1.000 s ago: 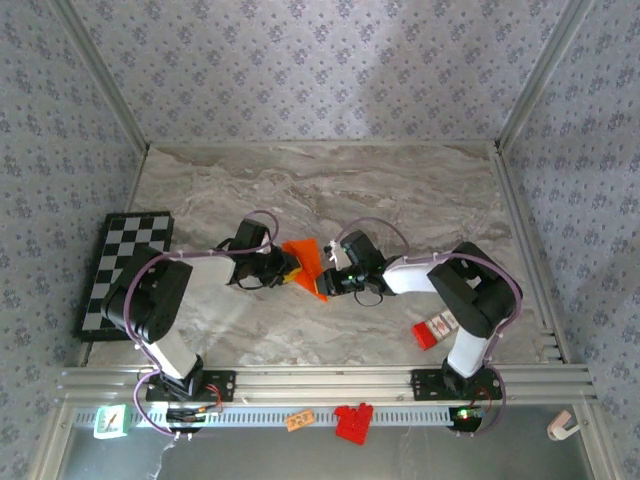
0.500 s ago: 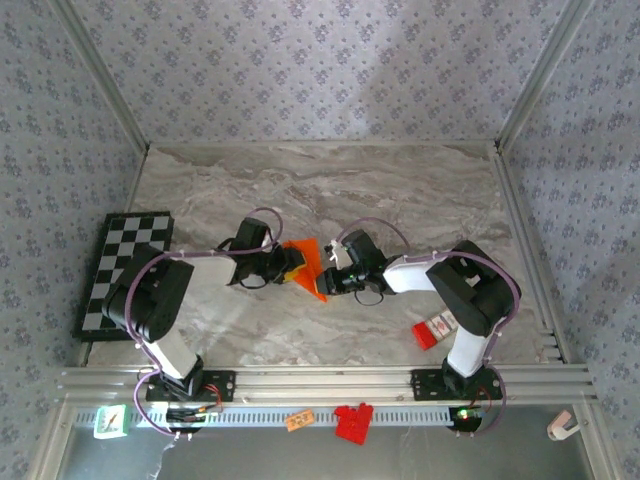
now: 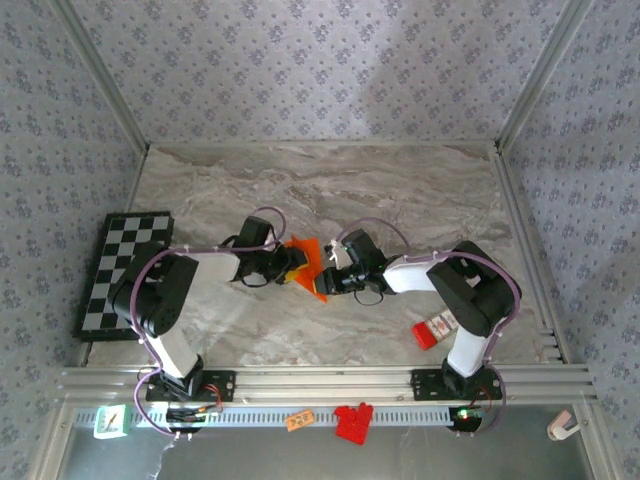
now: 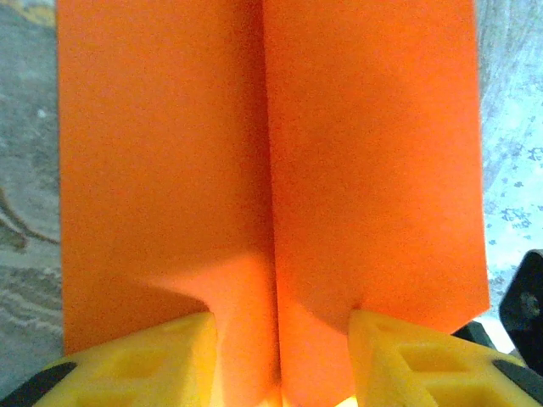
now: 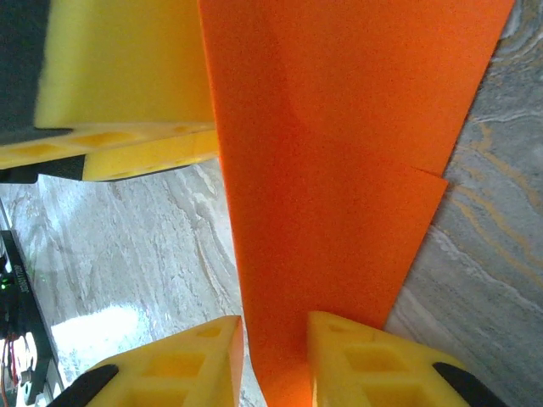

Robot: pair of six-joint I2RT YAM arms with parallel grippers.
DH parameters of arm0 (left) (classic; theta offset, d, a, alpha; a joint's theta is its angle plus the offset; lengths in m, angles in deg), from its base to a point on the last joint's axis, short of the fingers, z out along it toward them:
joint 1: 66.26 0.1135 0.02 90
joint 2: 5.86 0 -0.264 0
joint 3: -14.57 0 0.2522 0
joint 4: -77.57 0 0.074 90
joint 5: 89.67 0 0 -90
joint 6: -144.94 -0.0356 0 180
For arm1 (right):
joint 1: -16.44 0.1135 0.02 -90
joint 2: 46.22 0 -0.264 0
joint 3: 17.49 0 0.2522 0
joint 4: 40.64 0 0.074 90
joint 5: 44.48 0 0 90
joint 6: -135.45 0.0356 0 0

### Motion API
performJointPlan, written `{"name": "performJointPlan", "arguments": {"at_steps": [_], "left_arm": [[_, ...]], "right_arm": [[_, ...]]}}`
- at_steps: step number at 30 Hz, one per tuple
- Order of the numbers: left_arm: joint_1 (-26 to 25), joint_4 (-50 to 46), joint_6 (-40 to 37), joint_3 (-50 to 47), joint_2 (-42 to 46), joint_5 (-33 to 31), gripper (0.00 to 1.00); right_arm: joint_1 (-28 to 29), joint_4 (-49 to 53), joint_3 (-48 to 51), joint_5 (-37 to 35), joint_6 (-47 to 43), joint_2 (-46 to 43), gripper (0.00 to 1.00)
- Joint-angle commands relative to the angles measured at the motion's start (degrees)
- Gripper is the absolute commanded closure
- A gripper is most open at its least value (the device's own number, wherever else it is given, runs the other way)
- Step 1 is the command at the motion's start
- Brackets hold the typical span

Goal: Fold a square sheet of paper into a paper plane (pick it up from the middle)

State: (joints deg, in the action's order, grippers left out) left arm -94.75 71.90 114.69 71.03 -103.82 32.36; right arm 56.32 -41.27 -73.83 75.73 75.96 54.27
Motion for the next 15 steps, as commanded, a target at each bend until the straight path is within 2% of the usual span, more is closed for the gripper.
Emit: {"name": "performJointPlan", "arguments": {"at_steps": [1, 7, 15], "left_arm": [[-0.8, -10.6, -2.3, 1.2, -2.1, -3.8, 0.54], [-1.3, -16.2, -1.7, 2.5, -3.3, -6.8, 0.54], [-1.9, -20.9, -1.2, 4.6, -4.7, -9.6, 0.52]], "right_arm": [[-0.1, 4.4, -0.6, -2.6, 0.2, -1.3, 0.71], [1.0, 7.3, -1.1, -5.7, 0.5, -3.7, 0.69], [4.4, 12.3, -2.2, -14.3, 0.6, -7.2, 0.64]]}}
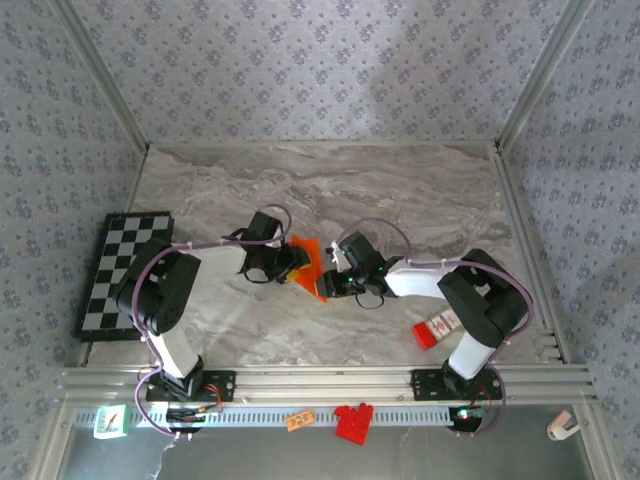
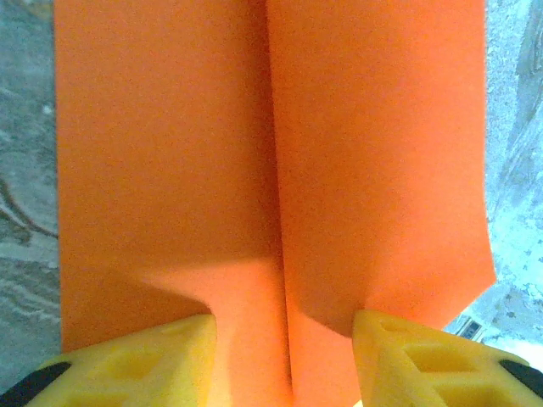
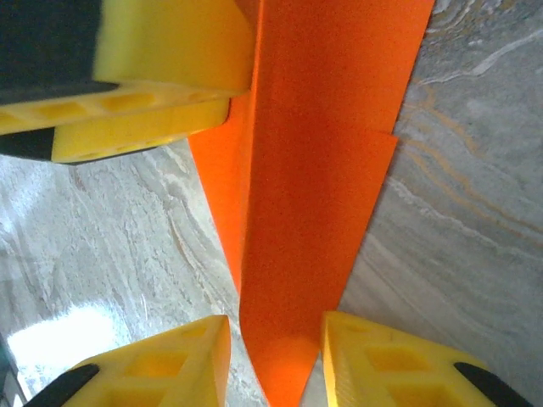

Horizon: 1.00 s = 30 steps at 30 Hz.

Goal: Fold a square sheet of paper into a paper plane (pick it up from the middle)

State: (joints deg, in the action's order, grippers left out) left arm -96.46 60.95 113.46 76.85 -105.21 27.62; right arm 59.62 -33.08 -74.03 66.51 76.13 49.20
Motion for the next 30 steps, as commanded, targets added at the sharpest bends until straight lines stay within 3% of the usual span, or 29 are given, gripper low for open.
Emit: {"name": "performJointPlan", "arguments": {"at_steps": [1, 11, 30], "left_arm": [[-0.4, -10.1, 0.2, -1.2, -3.5, -5.0, 0.52], [-0.7, -11.2, 1.1, -0.5, -4.8, -5.3, 0.50], [-0.9, -12.1, 0.8, -0.3, -5.4, -5.2, 0.49]], "right_arm": [[1.6, 4.5, -2.3, -6.3, 0.4, -2.2, 0.64], [4.5, 9.1, -5.8, -12.6, -0.2, -0.5, 0.63], [6.1, 10.1, -8.9, -14.8, -1.1, 3.5, 0.69]]}}
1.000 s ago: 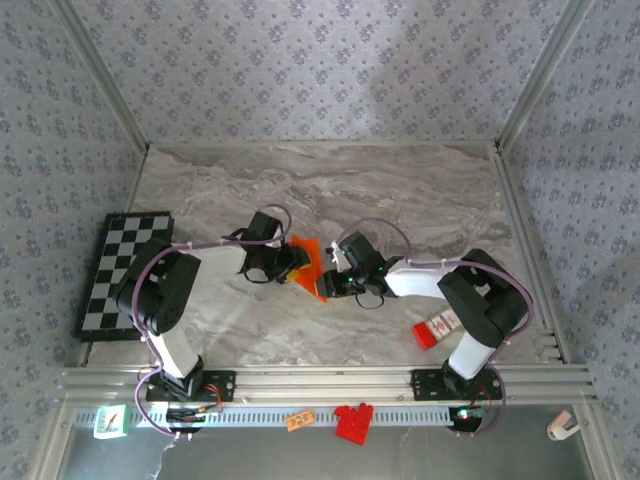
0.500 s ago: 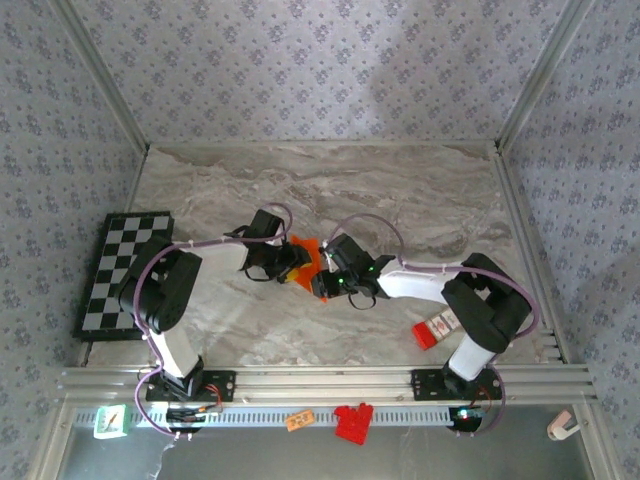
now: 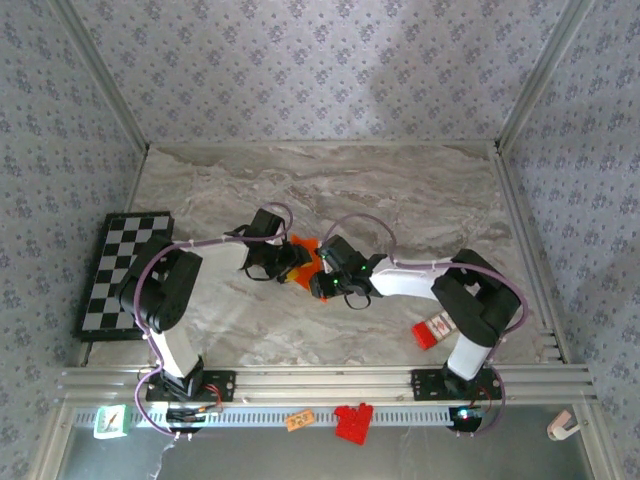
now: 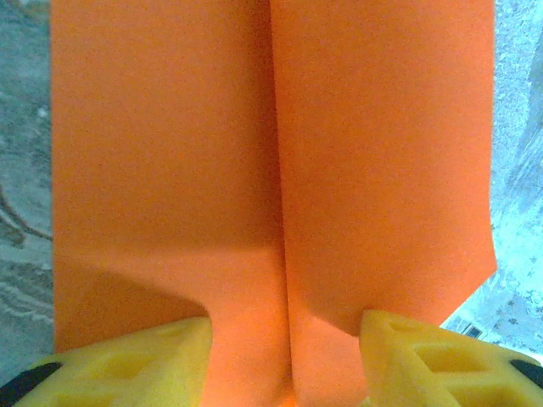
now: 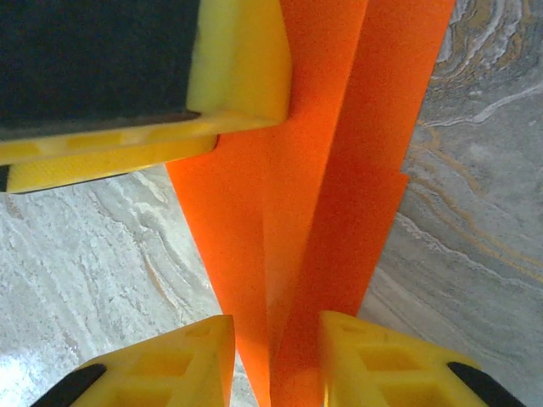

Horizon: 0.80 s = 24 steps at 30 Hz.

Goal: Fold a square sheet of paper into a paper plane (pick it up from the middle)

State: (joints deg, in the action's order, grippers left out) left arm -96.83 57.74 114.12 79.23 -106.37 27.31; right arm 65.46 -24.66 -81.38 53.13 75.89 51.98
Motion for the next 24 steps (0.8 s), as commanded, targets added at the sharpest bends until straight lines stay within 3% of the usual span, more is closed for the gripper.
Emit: {"name": "performJointPlan", "arguments": {"at_steps": [1, 24], "left_arm": [[-0.6, -8.8, 0.2, -2.7, -4.3, -4.9, 0.49], [-0.5, -9.4, 0.1, -2.3, -3.0, -4.7, 0.48]], "right_arm": [[0.4, 1.7, -1.6, -1.5, -0.9, 0.8, 0.69], [-2.3, -1.3, 1.6, 4.6, 0.6, 0.9, 0.91]]}}
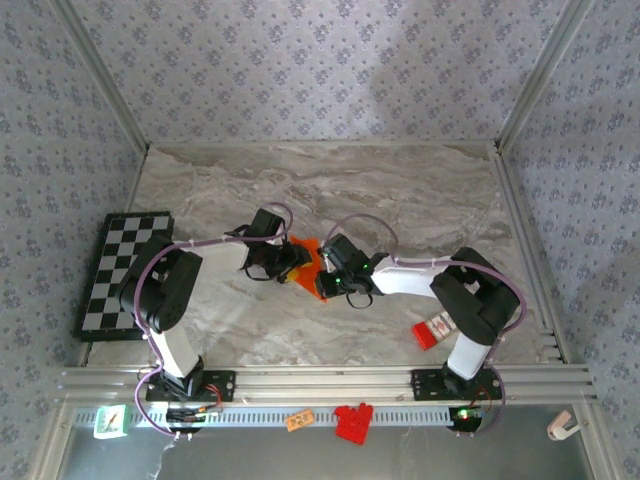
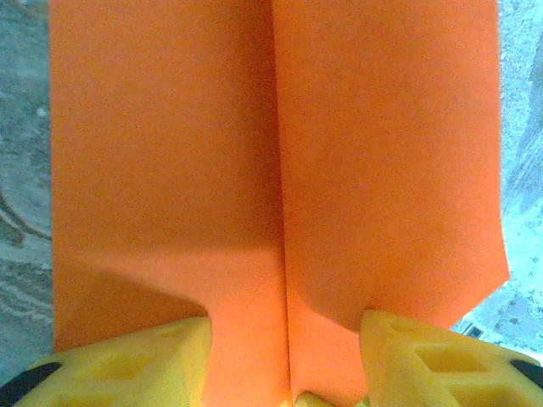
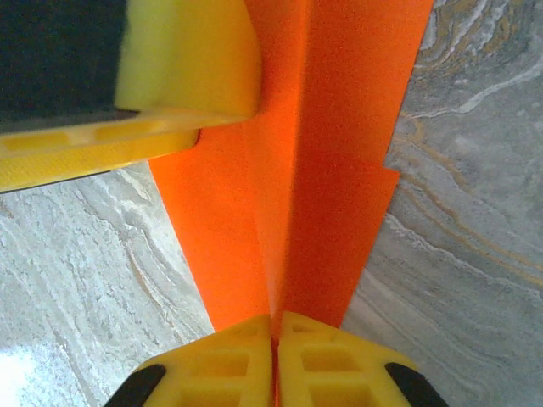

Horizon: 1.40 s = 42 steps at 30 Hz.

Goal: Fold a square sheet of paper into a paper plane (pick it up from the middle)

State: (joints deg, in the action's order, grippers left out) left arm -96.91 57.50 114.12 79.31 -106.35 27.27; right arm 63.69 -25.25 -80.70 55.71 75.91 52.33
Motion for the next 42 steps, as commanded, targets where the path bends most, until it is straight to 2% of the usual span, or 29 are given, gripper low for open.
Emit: {"name": "performJointPlan", "arguments": {"at_steps": [1, 13, 25, 28, 39, 42], "left_arm": [[-0.4, -9.2, 0.1, -2.3, -2.9, -4.7, 0.48], [-0.4, -9.0, -1.3, 0.4, 0.5, -3.3, 0.48], [2.1, -1.0, -4.9, 0.0, 8.7, -0.1, 0.46], [2.7, 2.8, -5.9, -2.3, 9.7, 1.7, 0.50], [2.6, 17.8, -6.6, -8.0, 6.4, 9.0, 0.77], [2.6, 20.7, -5.8, -8.7, 4.9, 10.1, 0.80]], "right_arm": [[-0.6, -1.1, 1.2, 2.6, 0.6, 0.6, 0.92], [-3.4, -6.1, 4.0, 8.9, 3.4, 1.7, 0.93], [-6.6, -11.9, 6.1, 16.9, 6.8, 3.7, 0.92], [-7.1, -12.5, 6.1, 18.3, 7.2, 4.2, 0.92], [-9.0, -12.9, 6.1, 22.0, 7.6, 4.8, 0.92], [-9.4, -12.9, 6.0, 22.7, 7.7, 5.1, 0.91]]}}
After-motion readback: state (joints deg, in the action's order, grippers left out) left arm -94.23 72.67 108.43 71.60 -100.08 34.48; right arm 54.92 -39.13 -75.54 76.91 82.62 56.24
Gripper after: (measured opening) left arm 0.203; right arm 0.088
